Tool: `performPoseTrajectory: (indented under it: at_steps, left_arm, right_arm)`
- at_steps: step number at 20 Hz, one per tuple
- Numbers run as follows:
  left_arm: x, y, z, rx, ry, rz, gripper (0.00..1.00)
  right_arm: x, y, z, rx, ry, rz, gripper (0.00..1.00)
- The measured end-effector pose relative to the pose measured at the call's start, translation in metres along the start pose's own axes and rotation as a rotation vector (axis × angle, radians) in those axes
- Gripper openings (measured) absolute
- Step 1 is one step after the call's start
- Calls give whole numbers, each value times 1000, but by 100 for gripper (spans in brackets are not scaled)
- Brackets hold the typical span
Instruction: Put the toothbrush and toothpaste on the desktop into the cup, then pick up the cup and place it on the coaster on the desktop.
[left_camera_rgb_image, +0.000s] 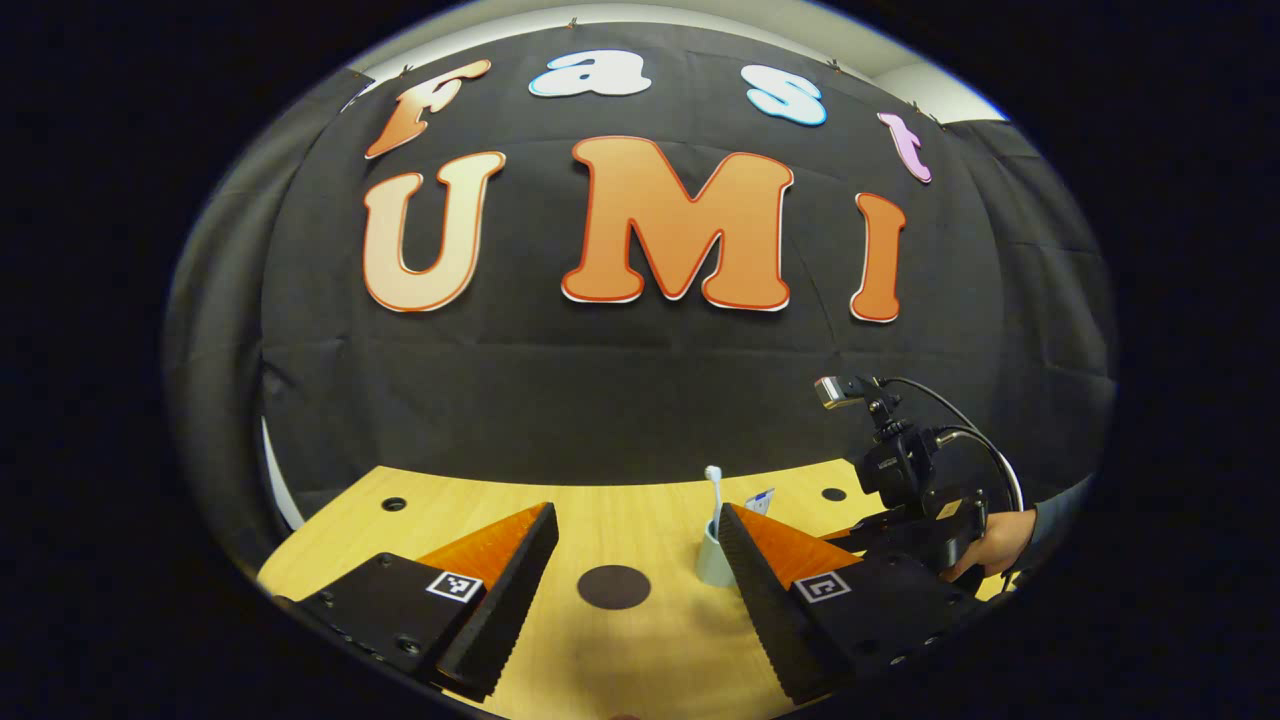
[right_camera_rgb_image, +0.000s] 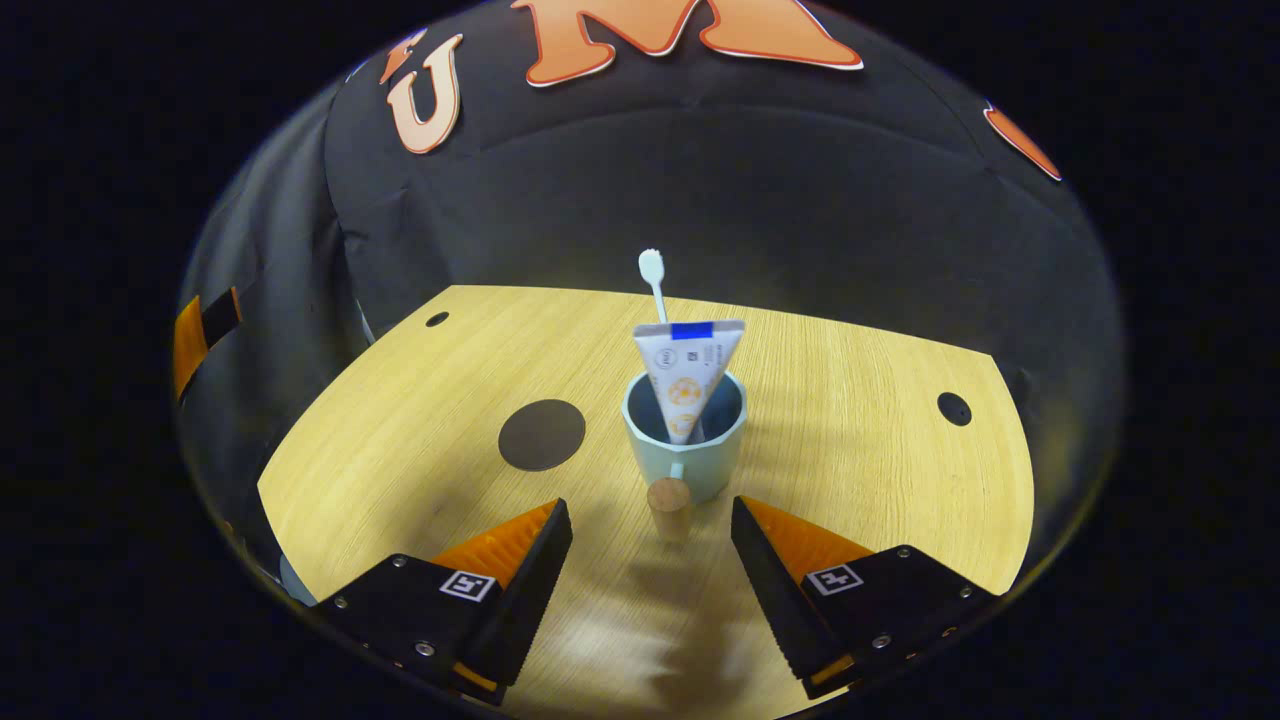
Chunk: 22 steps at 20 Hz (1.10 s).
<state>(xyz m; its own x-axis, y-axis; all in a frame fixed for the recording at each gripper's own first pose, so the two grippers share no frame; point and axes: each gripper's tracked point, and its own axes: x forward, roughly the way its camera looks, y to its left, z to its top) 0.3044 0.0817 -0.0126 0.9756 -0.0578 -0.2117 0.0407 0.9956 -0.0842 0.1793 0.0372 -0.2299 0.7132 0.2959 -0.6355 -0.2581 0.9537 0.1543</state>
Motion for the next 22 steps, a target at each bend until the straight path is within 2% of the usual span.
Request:
performPoseTrajectory:
  at_steps: [3,9,13,15,17,19,22]
  left_arm:
    - [-17,16,-8,-18,42,30,97]
    - [-44,30,-40,-65,179,59,98]
    - [-47,36,-77,-131,302,75,97]
    - [-57,35,-97,-157,382,84,97]
    - [-71,37,-113,-184,472,91,98]
    - [-80,38,-124,-227,544,86,98]
    - [-80,38,-141,-248,604,87,98]
  right_arm:
    - [11,-10,-8,13,57,-65,94]
    - [29,-13,-7,91,115,-96,88]
    - [49,-21,-10,105,162,-133,76]
    - [53,-23,-13,123,183,-139,67]
    - [59,-21,-19,146,207,-135,54]
    - [64,-19,-21,160,213,-146,34]
    - [63,-16,-24,105,203,-178,24]
